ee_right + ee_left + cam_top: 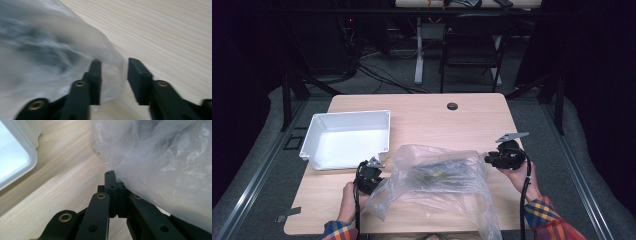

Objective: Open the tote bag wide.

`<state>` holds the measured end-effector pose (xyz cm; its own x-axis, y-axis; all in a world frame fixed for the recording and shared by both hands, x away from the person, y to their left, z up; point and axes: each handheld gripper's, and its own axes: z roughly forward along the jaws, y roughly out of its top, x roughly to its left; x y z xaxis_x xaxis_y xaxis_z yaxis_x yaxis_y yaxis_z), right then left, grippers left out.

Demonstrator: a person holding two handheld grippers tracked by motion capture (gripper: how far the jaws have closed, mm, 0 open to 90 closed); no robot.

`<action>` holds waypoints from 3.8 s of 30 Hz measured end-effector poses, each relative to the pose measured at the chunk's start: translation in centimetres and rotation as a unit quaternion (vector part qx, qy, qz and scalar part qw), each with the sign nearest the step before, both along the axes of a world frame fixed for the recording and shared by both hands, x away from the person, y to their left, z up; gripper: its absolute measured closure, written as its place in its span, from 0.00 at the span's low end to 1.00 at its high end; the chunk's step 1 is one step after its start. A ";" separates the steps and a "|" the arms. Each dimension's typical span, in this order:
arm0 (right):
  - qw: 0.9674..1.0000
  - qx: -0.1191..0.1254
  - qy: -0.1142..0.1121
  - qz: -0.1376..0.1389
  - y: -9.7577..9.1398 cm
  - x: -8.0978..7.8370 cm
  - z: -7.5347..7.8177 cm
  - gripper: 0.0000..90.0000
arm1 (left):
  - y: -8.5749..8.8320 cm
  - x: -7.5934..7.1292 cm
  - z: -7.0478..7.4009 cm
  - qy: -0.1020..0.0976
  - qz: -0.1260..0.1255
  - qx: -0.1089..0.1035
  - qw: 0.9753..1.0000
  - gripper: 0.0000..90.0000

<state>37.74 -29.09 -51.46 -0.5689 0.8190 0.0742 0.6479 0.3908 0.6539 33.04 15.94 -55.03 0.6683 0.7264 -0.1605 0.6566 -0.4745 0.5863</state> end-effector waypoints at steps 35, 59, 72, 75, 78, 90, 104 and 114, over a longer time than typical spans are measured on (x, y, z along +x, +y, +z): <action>0.998 -0.028 -0.046 0.029 4.5 -0.5 0.1 1.00 | -0.6 0.2 -0.3 0.005 -0.008 0.024 1.000 1.00; 0.999 -0.022 -0.035 0.002 3.5 0.6 -0.7 1.00 | 0.8 -1.7 2.5 -0.003 0.023 0.067 0.997 0.43; 0.999 -0.018 -0.032 0.001 3.2 0.5 -0.7 1.00 | 3.5 -2.4 4.6 -0.028 0.054 0.004 0.998 0.29; 0.999 -0.015 -0.032 0.004 3.5 0.5 -0.7 1.00 | 1.6 -2.6 5.3 -0.042 0.018 -0.023 0.999 0.28; 0.999 -0.012 -0.036 0.011 3.8 0.4 -0.6 1.00 | -0.6 -2.1 4.9 -0.040 -0.014 -0.026 0.999 0.29; 0.999 -0.017 -0.037 0.037 4.6 0.6 -0.9 0.99 | -3.5 0.2 3.0 -0.044 -0.036 0.005 0.998 0.99; 0.996 0.006 -0.049 0.072 4.2 -1.3 2.3 0.45 | -3.2 1.2 3.1 -0.040 0.041 0.006 0.998 1.00; 0.986 -0.026 -0.029 0.160 6.0 -5.4 3.5 0.25 | -2.8 1.4 3.0 -0.033 0.059 0.008 0.998 1.00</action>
<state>32.36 -23.05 -47.93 -0.8008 0.5989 -0.0038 0.4482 0.6035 0.6595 34.45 13.13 -52.04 0.5871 0.8025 -0.1068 0.6683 -0.4059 0.6234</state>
